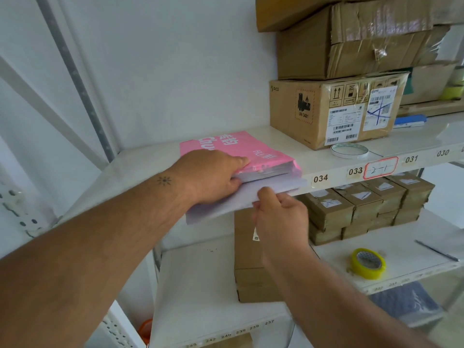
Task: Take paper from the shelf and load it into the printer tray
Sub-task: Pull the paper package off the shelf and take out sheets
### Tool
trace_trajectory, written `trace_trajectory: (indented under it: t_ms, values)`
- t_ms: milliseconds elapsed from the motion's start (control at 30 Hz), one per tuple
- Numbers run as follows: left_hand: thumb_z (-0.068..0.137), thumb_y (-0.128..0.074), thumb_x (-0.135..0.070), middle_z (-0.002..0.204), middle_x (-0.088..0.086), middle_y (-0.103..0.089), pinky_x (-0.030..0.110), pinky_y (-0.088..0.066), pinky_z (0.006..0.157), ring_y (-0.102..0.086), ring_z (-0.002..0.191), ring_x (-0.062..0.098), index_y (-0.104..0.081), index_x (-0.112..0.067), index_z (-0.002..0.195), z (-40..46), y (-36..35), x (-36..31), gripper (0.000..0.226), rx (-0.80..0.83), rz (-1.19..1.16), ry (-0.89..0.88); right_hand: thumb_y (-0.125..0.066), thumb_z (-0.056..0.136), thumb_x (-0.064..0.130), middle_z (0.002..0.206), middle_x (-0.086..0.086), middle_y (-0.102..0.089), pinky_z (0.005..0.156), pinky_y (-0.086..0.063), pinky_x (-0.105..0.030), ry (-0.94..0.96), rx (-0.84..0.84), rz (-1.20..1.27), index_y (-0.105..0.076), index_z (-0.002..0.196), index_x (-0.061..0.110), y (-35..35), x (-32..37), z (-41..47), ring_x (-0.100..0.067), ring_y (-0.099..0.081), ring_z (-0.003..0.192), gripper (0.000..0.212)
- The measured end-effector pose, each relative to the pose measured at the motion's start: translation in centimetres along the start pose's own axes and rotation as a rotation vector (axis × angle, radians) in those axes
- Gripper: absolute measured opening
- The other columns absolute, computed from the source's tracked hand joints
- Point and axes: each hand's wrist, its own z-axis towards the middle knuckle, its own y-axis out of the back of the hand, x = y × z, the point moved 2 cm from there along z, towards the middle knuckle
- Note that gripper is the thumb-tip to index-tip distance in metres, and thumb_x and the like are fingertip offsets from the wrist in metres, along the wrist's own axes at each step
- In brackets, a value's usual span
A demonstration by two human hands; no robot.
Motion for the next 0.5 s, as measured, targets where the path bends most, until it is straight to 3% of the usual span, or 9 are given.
trace_trajectory:
  t_ms: [100, 167, 267, 333, 433, 500]
  values:
    - [0.103, -0.041, -0.046, 0.145, 0.002, -0.061, 0.035, -0.049, 0.093, -0.06, 0.125, 0.027, -0.031, -0.042, 0.157, 0.3, -0.4, 0.4, 0.056, -0.006, 0.02, 0.012, -0.061, 0.09, 0.013, 0.053, -0.008, -0.043, 0.045, -0.026, -0.027, 0.004, 0.033, 0.018, -0.052, 0.064, 0.004, 2.8, 0.1, -3.3, -0.02, -0.032, 0.051, 0.03]
    - [0.102, -0.041, -0.046, 0.147, 0.0, -0.059, 0.037, -0.05, 0.095, -0.059, 0.126, 0.027, -0.031, -0.043, 0.157, 0.3, -1.0, 0.5, 0.056, -0.006, 0.026, 0.01, -0.062, 0.09, 0.018, 0.055, -0.009, -0.048, 0.048, -0.03, -0.031, -0.065, 0.031, 0.02, -0.057, 0.064, 0.01, 3.9, -0.7, -4.1, -0.021, -0.037, 0.052, 0.027]
    - [0.1, -0.043, -0.047, 0.144, -0.004, -0.056, 0.041, -0.051, 0.096, -0.061, 0.122, 0.027, -0.034, -0.043, 0.154, 0.4, -1.7, 0.2, 0.055, -0.001, 0.007, 0.011, -0.063, 0.096, 0.022, 0.059, -0.005, -0.065, 0.051, -0.047, -0.031, -0.206, 0.042, 0.122, -0.064, 0.086, 0.008, 3.7, -1.8, -3.1, -0.02, -0.056, 0.052, 0.017]
    - [0.098, -0.047, -0.051, 0.142, -0.005, -0.056, 0.041, -0.052, 0.096, -0.061, 0.121, 0.025, -0.038, -0.043, 0.152, 0.8, -1.5, 0.3, 0.056, 0.011, -0.022, 0.017, -0.066, 0.098, 0.026, 0.072, -0.004, -0.075, 0.056, -0.057, -0.032, -0.257, 0.065, 0.22, -0.07, 0.102, 0.013, 3.1, -1.5, -2.2, -0.022, -0.068, 0.062, 0.014]
    - [0.096, -0.053, -0.056, 0.14, -0.006, -0.057, 0.041, -0.052, 0.096, -0.061, 0.122, 0.023, -0.044, -0.042, 0.149, 1.2, -1.0, 0.3, 0.056, 0.04, -0.04, 0.024, -0.067, 0.099, 0.022, 0.102, -0.009, -0.078, 0.059, -0.06, -0.031, -0.254, 0.091, 0.243, -0.07, 0.112, 0.017, 2.9, -1.5, -1.1, -0.025, -0.076, 0.085, 0.014]
    - [0.096, -0.056, -0.053, 0.138, -0.006, -0.058, 0.04, -0.052, 0.097, -0.061, 0.122, 0.023, -0.047, -0.042, 0.147, 1.2, -1.1, 0.0, 0.054, 0.035, -0.042, 0.044, -0.065, 0.1, 0.015, 0.106, -0.01, -0.078, 0.062, -0.062, -0.033, -0.207, 0.099, 0.201, -0.068, 0.114, 0.014, 2.9, -1.4, -0.6, -0.026, -0.077, 0.091, 0.014]
